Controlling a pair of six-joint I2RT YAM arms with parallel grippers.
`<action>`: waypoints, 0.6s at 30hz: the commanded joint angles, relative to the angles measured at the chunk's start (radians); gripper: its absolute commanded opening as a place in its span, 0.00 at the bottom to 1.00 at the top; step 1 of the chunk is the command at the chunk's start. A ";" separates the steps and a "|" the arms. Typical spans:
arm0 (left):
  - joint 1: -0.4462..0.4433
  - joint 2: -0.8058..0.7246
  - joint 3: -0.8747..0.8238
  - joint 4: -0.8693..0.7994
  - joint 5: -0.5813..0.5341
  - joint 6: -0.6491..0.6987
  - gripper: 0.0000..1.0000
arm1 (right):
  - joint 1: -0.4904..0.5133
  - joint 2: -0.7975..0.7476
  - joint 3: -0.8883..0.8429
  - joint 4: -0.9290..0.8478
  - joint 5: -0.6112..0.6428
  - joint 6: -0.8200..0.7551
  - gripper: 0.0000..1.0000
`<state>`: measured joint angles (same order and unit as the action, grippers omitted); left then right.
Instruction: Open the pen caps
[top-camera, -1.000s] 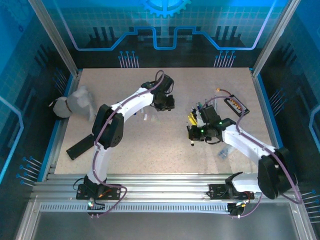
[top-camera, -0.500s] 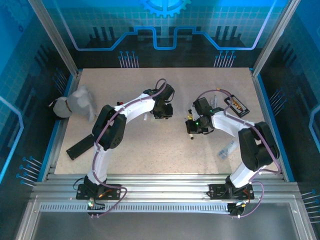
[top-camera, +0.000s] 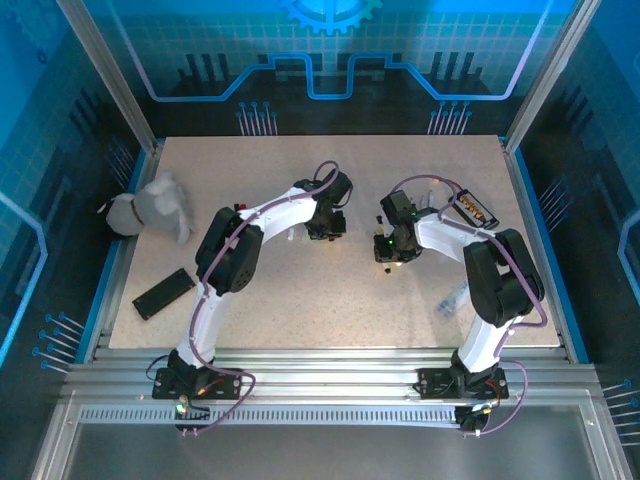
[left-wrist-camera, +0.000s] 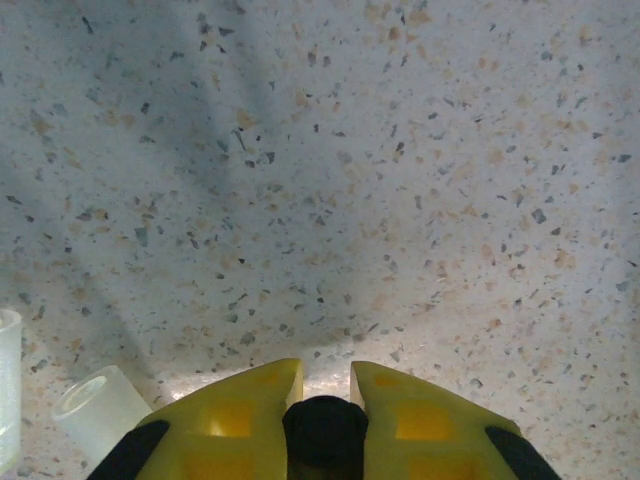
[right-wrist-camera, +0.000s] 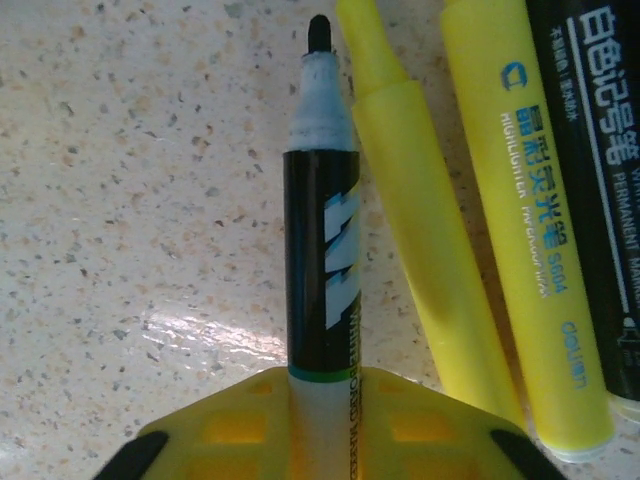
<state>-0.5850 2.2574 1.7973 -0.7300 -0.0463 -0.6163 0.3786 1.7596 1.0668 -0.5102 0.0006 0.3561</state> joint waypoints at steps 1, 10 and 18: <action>-0.014 0.014 0.028 -0.052 -0.037 0.030 0.09 | -0.004 0.014 0.037 -0.040 0.032 0.006 0.27; -0.022 0.016 0.020 -0.057 -0.055 0.029 0.26 | 0.003 0.018 0.047 -0.051 0.049 0.019 0.34; -0.022 0.004 0.057 -0.091 -0.082 0.035 0.27 | 0.004 -0.033 0.050 -0.055 0.040 0.029 0.34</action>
<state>-0.5999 2.2627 1.8088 -0.7742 -0.0952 -0.5991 0.3790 1.7611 1.0939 -0.5339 0.0387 0.3660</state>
